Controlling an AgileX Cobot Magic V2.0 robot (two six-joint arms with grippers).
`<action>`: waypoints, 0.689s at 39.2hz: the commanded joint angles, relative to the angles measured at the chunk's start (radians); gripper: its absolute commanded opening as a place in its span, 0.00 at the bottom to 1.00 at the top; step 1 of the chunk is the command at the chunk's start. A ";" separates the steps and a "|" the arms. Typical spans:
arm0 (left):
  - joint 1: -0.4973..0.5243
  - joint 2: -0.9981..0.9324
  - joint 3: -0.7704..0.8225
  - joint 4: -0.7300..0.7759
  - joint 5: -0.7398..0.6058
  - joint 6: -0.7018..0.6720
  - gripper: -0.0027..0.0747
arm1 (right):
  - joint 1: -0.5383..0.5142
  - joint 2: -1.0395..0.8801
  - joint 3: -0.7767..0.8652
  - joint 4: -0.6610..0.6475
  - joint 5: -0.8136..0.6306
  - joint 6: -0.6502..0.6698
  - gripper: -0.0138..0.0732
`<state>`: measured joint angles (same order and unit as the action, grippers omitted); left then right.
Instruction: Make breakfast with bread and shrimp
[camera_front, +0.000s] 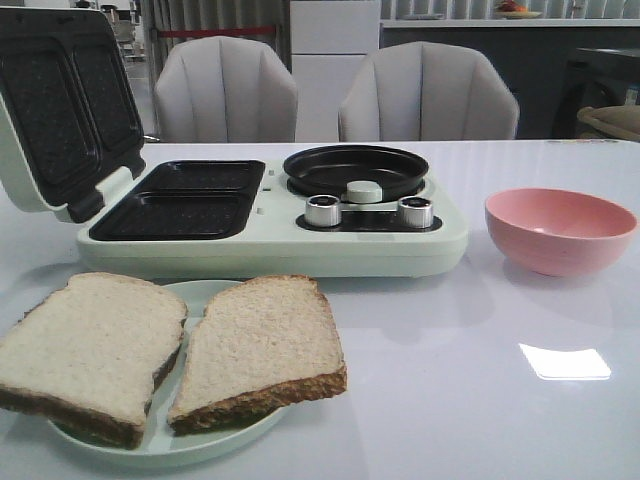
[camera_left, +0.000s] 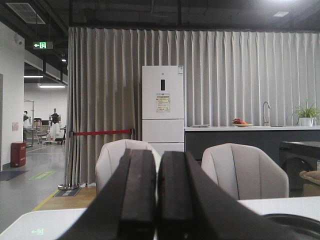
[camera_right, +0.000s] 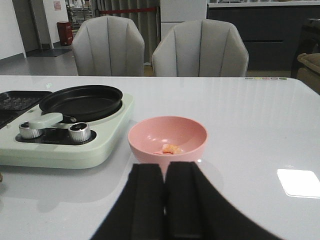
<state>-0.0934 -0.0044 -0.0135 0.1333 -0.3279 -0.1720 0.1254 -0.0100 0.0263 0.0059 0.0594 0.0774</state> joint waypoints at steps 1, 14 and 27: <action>0.000 -0.010 -0.101 -0.004 -0.028 -0.030 0.18 | -0.005 -0.022 -0.016 -0.014 -0.074 -0.009 0.32; 0.000 0.213 -0.497 -0.006 0.578 -0.030 0.18 | -0.005 -0.022 -0.016 -0.014 -0.074 -0.009 0.32; -0.019 0.381 -0.515 -0.035 0.668 -0.030 0.18 | -0.005 -0.022 -0.016 -0.014 -0.074 -0.009 0.32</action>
<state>-0.0934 0.3468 -0.5108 0.1115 0.4224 -0.1907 0.1254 -0.0100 0.0263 0.0059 0.0599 0.0774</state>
